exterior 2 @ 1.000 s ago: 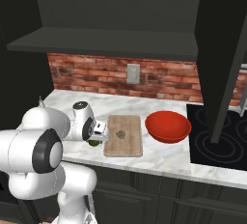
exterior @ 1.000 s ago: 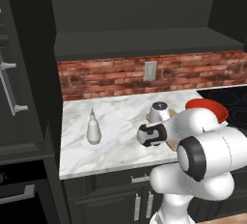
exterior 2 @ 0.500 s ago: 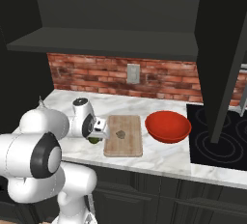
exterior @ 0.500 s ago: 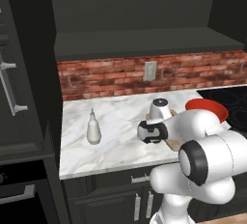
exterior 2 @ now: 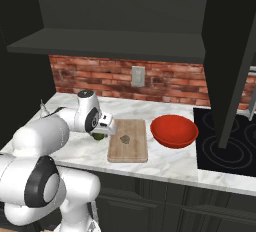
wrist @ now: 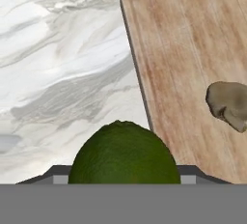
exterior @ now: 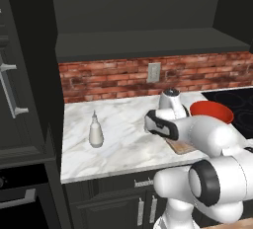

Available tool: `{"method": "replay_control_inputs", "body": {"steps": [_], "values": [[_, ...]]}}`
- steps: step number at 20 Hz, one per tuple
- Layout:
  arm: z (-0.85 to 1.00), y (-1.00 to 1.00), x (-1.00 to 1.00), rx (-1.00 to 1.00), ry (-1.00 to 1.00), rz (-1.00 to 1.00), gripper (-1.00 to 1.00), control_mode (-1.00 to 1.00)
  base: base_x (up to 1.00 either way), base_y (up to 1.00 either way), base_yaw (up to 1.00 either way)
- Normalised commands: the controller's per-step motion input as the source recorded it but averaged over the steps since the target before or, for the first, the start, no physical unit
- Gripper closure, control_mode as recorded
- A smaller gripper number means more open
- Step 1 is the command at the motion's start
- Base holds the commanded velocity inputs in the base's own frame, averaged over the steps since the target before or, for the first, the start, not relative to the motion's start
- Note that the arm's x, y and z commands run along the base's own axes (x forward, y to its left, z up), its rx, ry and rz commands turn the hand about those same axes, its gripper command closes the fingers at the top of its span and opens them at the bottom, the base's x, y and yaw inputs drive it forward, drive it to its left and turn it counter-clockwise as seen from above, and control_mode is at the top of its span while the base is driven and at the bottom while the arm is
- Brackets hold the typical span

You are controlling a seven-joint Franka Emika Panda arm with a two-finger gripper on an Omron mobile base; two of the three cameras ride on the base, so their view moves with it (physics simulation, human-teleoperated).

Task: Open the cabinet. Place the bowl and condiment on the counter. Then place the lime and garlic on the cutting board.

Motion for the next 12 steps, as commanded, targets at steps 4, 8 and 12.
{"method": "replay_control_inputs", "body": {"steps": [4,8,12], "values": [[0.2,-0.27,0.0,0.01,0.0,-0.01,1.0,-1.0,0.0,0.0,0.0],[0.03,-0.2,0.11,0.0,0.0,-0.01,1.0,-1.0,0.0,0.0,0.0],[0.0,-0.13,0.32,0.0,0.0,0.0,1.0,-1.0,0.0,0.0,0.0]]}}
